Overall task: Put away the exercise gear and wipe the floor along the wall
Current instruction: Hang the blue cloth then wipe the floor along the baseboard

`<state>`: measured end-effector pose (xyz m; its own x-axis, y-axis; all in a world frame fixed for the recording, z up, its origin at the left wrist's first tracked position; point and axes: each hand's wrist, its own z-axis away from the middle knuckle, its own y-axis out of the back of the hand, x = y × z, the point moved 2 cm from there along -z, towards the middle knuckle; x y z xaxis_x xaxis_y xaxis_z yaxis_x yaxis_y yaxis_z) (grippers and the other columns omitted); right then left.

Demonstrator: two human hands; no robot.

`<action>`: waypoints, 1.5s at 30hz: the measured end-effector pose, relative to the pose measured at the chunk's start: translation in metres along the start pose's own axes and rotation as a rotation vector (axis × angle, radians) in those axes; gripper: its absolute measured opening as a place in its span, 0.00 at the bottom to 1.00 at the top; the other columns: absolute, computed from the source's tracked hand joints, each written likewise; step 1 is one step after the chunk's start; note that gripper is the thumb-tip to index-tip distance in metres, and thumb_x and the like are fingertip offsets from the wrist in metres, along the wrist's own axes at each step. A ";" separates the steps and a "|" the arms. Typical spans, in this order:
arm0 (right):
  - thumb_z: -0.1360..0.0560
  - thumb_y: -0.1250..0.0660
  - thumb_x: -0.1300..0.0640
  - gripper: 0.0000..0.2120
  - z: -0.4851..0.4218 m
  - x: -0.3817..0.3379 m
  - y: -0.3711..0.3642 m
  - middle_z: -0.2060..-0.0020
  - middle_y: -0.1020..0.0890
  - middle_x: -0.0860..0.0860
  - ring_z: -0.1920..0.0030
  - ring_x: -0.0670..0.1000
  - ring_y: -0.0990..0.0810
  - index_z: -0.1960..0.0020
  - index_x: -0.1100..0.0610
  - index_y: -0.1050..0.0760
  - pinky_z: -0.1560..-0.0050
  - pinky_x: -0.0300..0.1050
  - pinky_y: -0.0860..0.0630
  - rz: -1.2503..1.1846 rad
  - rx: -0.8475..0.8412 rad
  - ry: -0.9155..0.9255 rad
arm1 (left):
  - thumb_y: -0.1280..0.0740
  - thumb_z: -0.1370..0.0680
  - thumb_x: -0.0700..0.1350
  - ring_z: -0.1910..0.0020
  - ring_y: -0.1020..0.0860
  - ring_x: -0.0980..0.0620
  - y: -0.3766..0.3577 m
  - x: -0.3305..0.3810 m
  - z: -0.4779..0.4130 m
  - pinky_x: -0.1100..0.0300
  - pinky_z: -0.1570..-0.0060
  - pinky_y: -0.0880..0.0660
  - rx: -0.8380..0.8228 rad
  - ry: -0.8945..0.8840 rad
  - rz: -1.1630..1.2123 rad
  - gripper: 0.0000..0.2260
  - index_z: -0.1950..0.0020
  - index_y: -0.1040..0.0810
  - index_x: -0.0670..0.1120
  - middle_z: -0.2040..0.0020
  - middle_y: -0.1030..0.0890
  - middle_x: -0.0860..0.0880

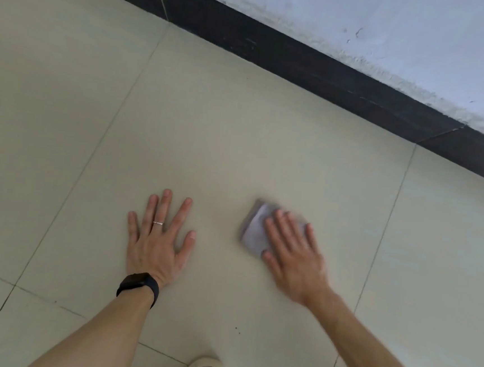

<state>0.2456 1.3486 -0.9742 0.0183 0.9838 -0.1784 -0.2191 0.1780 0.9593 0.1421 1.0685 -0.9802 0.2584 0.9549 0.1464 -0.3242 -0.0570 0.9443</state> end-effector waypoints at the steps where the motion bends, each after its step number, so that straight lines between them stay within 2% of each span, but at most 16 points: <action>1: 0.17 0.55 0.42 0.29 -0.018 0.021 0.007 0.19 0.50 0.52 0.19 0.51 0.54 0.19 0.53 0.50 0.23 0.63 0.47 -0.018 0.016 -0.140 | 0.52 0.21 0.64 0.19 0.56 0.50 0.001 0.000 0.000 0.40 0.23 0.57 0.000 -0.001 0.000 0.29 0.20 0.54 0.63 0.18 0.57 0.54; 4: 0.17 0.57 0.42 0.32 -0.075 0.073 0.030 0.19 0.57 0.55 0.20 0.54 0.60 0.18 0.54 0.57 0.23 0.66 0.57 -0.197 0.099 -0.691 | 0.52 0.21 0.64 0.19 0.57 0.50 0.001 0.001 -0.001 0.40 0.23 0.56 0.001 0.001 -0.006 0.29 0.20 0.53 0.63 0.18 0.57 0.54; 6: 0.18 0.58 0.41 0.34 -0.101 0.071 0.037 0.19 0.58 0.58 0.20 0.57 0.61 0.18 0.57 0.58 0.25 0.70 0.56 -0.299 0.160 -0.897 | 0.51 0.21 0.64 0.19 0.56 0.50 0.001 0.001 -0.001 0.39 0.23 0.55 0.006 0.003 -0.013 0.29 0.20 0.53 0.63 0.18 0.56 0.54; 8: 0.19 0.56 0.40 0.35 -0.108 0.041 0.036 0.19 0.57 0.59 0.20 0.58 0.61 0.18 0.57 0.58 0.24 0.70 0.60 -0.241 0.147 -0.786 | 0.51 0.21 0.64 0.19 0.55 0.50 0.002 0.002 -0.001 0.39 0.24 0.53 0.000 0.004 -0.023 0.30 0.20 0.53 0.63 0.18 0.56 0.54; 11: 0.17 0.56 0.40 0.32 -0.091 -0.007 0.025 0.19 0.60 0.52 0.20 0.52 0.63 0.18 0.51 0.59 0.23 0.60 0.65 -0.045 -0.050 -0.168 | 0.51 0.21 0.64 0.19 0.53 0.49 0.004 0.002 0.000 0.38 0.24 0.51 0.002 0.003 -0.023 0.30 0.20 0.53 0.63 0.18 0.56 0.54; 13: 0.17 0.59 0.41 0.29 -0.103 0.009 0.031 0.19 0.60 0.48 0.20 0.49 0.64 0.18 0.48 0.60 0.22 0.59 0.61 -0.004 -0.082 0.010 | 0.50 0.22 0.63 0.19 0.52 0.49 0.004 0.002 0.000 0.38 0.24 0.50 0.008 0.010 -0.018 0.30 0.20 0.53 0.63 0.18 0.56 0.54; 15: 0.17 0.61 0.41 0.29 -0.129 0.042 0.041 0.20 0.62 0.48 0.20 0.49 0.64 0.19 0.47 0.62 0.22 0.61 0.61 0.019 -0.069 -0.119 | 0.50 0.21 0.63 0.19 0.53 0.49 0.004 0.002 -0.001 0.39 0.25 0.50 0.012 0.007 -0.021 0.30 0.20 0.53 0.63 0.18 0.56 0.54; 19: 0.17 0.59 0.43 0.31 -0.183 0.082 0.061 0.19 0.56 0.58 0.20 0.58 0.58 0.18 0.56 0.58 0.25 0.71 0.55 -0.226 0.139 -0.723 | 0.49 0.21 0.63 0.19 0.51 0.49 0.004 0.003 -0.001 0.39 0.25 0.50 0.027 0.001 -0.032 0.30 0.20 0.51 0.62 0.18 0.53 0.53; 21: 0.19 0.59 0.43 0.33 -0.193 0.059 0.060 0.20 0.53 0.62 0.20 0.62 0.55 0.19 0.60 0.54 0.26 0.73 0.51 -0.218 0.184 -0.792 | 0.49 0.22 0.63 0.19 0.50 0.49 0.005 0.004 -0.002 0.39 0.25 0.50 0.029 -0.007 -0.033 0.30 0.20 0.50 0.62 0.18 0.52 0.53; 25: 0.16 0.59 0.44 0.29 -0.173 -0.006 0.044 0.19 0.60 0.53 0.20 0.54 0.61 0.18 0.52 0.61 0.23 0.62 0.59 -0.021 -0.046 -0.111 | 0.49 0.22 0.63 0.20 0.48 0.49 0.005 0.004 -0.002 0.39 0.25 0.48 0.040 0.000 -0.026 0.30 0.20 0.49 0.62 0.18 0.51 0.53; 27: 0.16 0.61 0.43 0.28 -0.173 -0.003 0.048 0.19 0.61 0.48 0.20 0.50 0.63 0.19 0.48 0.64 0.22 0.60 0.58 0.036 -0.091 0.108 | 0.48 0.22 0.63 0.20 0.47 0.49 0.004 0.004 -0.002 0.38 0.25 0.47 0.052 -0.002 -0.028 0.30 0.20 0.48 0.62 0.18 0.50 0.53; 29: 0.16 0.61 0.42 0.28 -0.190 0.020 0.055 0.19 0.59 0.48 0.20 0.50 0.61 0.19 0.46 0.63 0.22 0.63 0.57 0.029 -0.043 0.000 | 0.48 0.22 0.63 0.20 0.47 0.49 0.003 0.003 -0.001 0.39 0.25 0.47 0.059 -0.010 -0.036 0.30 0.20 0.48 0.62 0.18 0.50 0.53; 32: 0.15 0.58 0.44 0.28 -0.223 0.044 0.064 0.19 0.57 0.52 0.19 0.53 0.60 0.18 0.51 0.59 0.24 0.70 0.55 -0.187 0.048 -0.474 | 0.47 0.22 0.63 0.20 0.49 0.49 0.003 0.003 -0.002 0.38 0.25 0.48 0.062 -0.011 -0.048 0.31 0.20 0.49 0.62 0.18 0.50 0.53; 34: 0.15 0.56 0.46 0.28 -0.233 0.029 0.063 0.19 0.57 0.54 0.19 0.55 0.60 0.18 0.54 0.58 0.25 0.71 0.54 -0.253 0.079 -0.600 | 0.47 0.23 0.63 0.20 0.48 0.49 0.004 0.003 -0.003 0.39 0.25 0.49 0.067 -0.013 -0.045 0.31 0.20 0.48 0.62 0.18 0.49 0.53; 40: 0.16 0.56 0.45 0.29 -0.159 -0.030 0.036 0.19 0.54 0.52 0.19 0.54 0.57 0.18 0.52 0.55 0.23 0.64 0.52 0.028 -0.065 0.022 | 0.47 0.23 0.63 0.20 0.47 0.48 0.004 0.004 0.001 0.38 0.25 0.48 0.096 -0.026 -0.018 0.31 0.20 0.47 0.62 0.18 0.49 0.53; 45: 0.17 0.51 0.46 0.29 -0.021 -0.055 0.006 0.19 0.48 0.54 0.19 0.56 0.51 0.18 0.54 0.50 0.24 0.66 0.47 0.044 -0.123 0.083 | 0.49 0.22 0.64 0.19 0.50 0.49 0.005 0.003 0.000 0.38 0.24 0.51 0.059 -0.015 0.011 0.30 0.20 0.49 0.63 0.18 0.52 0.54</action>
<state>0.2228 1.2954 -0.9636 -0.0734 0.9845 -0.1592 -0.3361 0.1258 0.9334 0.1411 1.0712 -0.9753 0.2686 0.9498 0.1606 -0.2732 -0.0848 0.9582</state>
